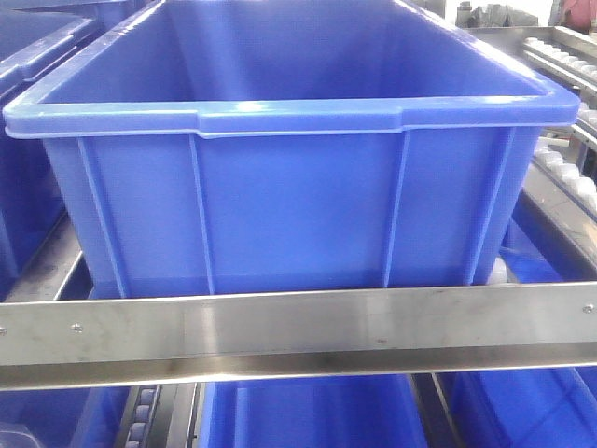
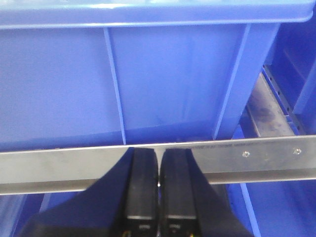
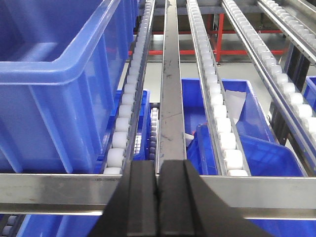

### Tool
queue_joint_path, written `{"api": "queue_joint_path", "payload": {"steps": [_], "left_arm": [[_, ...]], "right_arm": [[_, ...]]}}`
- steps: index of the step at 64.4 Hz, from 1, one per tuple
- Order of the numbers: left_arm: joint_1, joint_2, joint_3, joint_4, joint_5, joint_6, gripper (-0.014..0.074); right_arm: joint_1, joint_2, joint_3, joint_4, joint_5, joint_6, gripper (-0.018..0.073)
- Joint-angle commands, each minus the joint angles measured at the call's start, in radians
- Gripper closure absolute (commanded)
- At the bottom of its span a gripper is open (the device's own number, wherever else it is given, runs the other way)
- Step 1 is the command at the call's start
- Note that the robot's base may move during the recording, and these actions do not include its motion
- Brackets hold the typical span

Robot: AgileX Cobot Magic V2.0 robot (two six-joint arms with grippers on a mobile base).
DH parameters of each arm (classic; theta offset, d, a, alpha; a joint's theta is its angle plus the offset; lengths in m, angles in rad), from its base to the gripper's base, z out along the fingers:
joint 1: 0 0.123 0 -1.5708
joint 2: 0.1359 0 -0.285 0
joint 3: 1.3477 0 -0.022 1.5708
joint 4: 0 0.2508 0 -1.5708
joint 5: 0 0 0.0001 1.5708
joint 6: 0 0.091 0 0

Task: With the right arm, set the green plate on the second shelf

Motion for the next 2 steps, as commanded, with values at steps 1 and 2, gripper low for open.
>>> {"api": "queue_joint_path", "payload": {"steps": [1, 2], "left_arm": [[-0.008, -0.023, 0.041, 0.002, -0.058, -0.005, 0.0472], [-0.008, -0.023, 0.041, 0.002, -0.058, -0.005, 0.0472]], "right_arm": [[-0.004, -0.018, -0.006, 0.002, -0.081, -0.008, 0.0506], [-0.004, -0.018, -0.006, 0.002, -0.081, -0.008, 0.0506]]}}
